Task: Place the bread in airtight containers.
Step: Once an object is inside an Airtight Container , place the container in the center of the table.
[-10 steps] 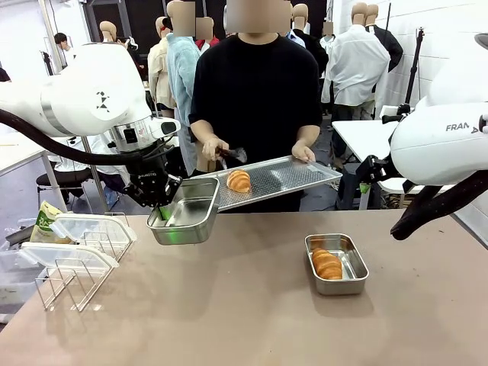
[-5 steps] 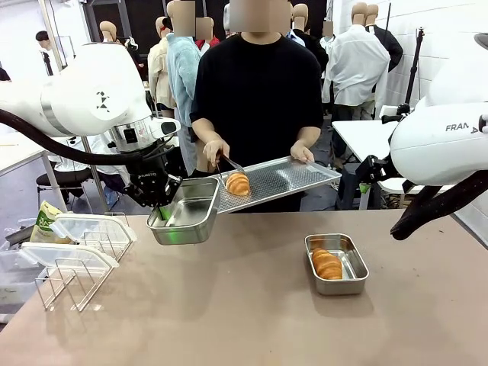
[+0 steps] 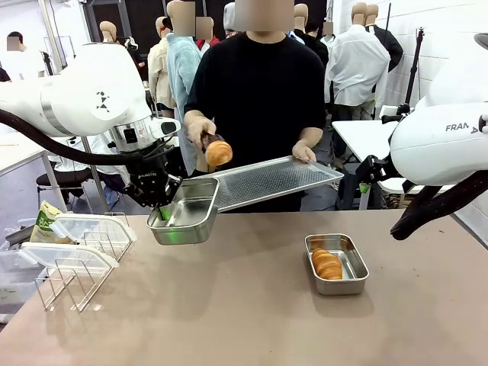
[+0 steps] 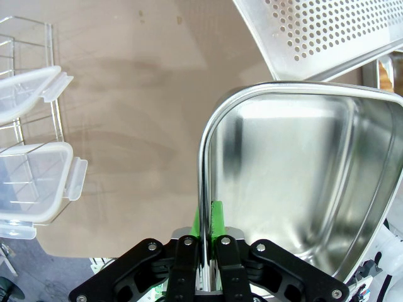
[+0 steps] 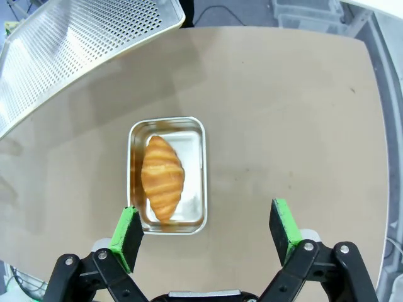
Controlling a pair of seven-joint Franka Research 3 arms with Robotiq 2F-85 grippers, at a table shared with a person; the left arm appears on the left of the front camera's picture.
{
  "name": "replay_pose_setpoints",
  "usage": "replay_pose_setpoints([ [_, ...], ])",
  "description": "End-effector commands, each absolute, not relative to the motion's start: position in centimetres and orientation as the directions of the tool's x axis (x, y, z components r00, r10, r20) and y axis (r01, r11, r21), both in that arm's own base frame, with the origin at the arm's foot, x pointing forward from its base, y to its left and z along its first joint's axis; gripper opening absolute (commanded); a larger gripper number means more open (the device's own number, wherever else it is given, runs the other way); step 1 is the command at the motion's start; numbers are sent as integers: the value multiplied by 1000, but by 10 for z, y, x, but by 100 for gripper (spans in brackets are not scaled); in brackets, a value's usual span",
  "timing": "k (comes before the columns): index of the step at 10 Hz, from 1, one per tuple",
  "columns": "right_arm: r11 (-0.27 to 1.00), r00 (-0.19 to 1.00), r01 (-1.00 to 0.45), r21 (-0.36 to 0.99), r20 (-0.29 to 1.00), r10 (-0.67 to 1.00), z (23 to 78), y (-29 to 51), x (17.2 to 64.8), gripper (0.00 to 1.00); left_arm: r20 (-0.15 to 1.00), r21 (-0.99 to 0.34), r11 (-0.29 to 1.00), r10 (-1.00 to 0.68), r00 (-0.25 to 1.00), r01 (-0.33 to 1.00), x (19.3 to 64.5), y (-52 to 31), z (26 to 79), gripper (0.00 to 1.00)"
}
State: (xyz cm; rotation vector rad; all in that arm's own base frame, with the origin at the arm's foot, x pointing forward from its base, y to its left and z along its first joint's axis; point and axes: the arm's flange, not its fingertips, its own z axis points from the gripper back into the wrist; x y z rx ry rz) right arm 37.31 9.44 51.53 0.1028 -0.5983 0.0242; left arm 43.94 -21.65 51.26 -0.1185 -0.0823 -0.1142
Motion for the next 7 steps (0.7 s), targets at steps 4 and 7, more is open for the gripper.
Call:
replay_pose_setpoints([
  [4,994,824,-53,90,566,-7,516,96,373,100,94,-104,988,-105,990,115,439,-215,516,0],
  [7,994,824,-53,90,566,-7,516,96,373,100,94,-104,988,-105,990,115,439,-215,516,0],
])
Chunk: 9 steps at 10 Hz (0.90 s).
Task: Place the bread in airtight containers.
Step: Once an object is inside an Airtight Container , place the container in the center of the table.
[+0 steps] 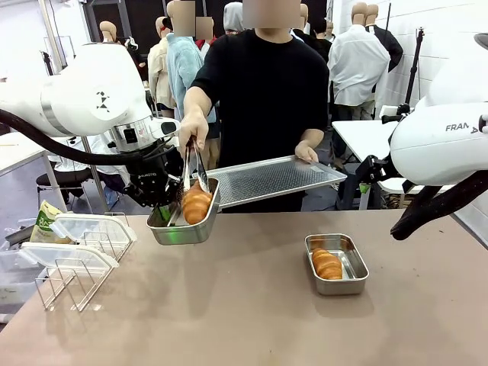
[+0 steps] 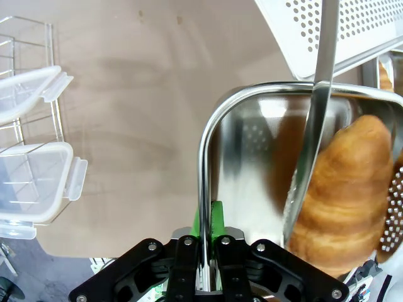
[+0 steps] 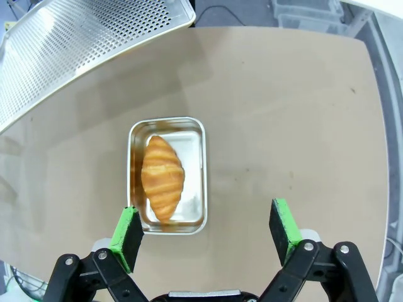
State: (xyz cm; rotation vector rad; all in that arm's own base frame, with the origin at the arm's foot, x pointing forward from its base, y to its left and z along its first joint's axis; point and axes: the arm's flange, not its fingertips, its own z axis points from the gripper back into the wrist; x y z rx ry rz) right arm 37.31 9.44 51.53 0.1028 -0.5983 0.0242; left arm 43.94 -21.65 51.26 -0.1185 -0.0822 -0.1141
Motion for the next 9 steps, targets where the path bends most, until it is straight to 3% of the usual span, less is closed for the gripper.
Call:
replay_pose_setpoints([
  [1,994,824,-53,90,566,-7,516,96,373,100,94,-104,988,-105,990,115,439,-215,516,0],
  [9,994,824,-53,90,566,-7,516,96,373,100,94,-104,988,-105,990,115,439,-215,516,0],
])
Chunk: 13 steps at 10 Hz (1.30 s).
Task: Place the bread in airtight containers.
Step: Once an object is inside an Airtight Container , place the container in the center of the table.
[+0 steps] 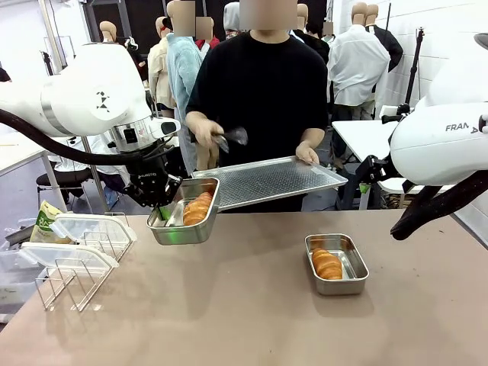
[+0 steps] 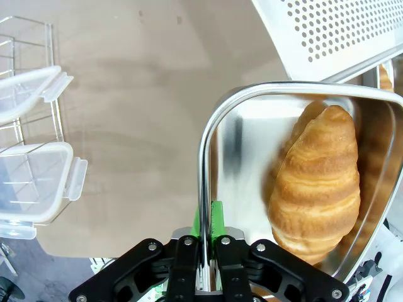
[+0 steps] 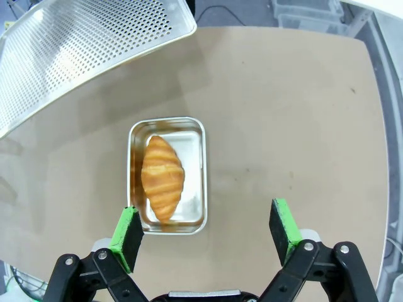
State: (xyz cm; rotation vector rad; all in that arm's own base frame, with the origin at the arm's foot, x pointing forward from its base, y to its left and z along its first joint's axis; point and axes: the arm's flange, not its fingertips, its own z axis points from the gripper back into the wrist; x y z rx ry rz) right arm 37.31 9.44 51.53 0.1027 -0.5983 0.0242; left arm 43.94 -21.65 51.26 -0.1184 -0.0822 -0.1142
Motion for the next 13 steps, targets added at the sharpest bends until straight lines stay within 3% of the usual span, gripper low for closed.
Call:
replay_pose_setpoints([
  [1,994,824,-53,90,566,-7,516,96,373,100,94,-104,988,-105,990,115,439,-215,516,0],
  [13,994,824,-53,90,566,-7,516,96,373,100,94,-104,988,-105,990,115,439,-215,516,0],
])
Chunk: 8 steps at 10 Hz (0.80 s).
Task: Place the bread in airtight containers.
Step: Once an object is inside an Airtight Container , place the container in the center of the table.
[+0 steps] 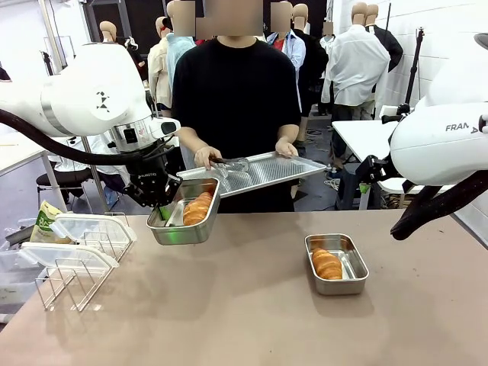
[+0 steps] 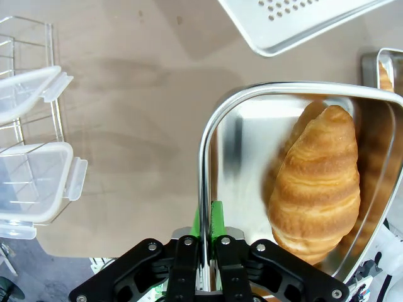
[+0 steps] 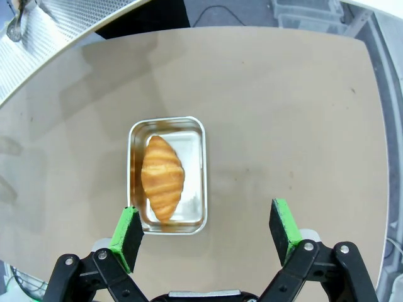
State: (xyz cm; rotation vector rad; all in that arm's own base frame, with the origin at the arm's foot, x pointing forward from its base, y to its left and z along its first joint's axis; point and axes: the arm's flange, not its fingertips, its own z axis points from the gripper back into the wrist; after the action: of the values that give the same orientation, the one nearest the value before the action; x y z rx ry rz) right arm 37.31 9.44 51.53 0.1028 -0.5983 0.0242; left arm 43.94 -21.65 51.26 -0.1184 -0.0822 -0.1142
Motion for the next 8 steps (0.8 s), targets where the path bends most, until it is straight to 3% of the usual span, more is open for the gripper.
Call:
replay_pose_setpoints([
  [1,994,824,-53,90,566,-7,516,96,373,100,94,-104,988,-105,990,115,439,-215,516,0],
  [8,994,824,-53,90,566,-7,516,96,373,100,117,-68,992,-93,989,102,441,-228,494,0],
])
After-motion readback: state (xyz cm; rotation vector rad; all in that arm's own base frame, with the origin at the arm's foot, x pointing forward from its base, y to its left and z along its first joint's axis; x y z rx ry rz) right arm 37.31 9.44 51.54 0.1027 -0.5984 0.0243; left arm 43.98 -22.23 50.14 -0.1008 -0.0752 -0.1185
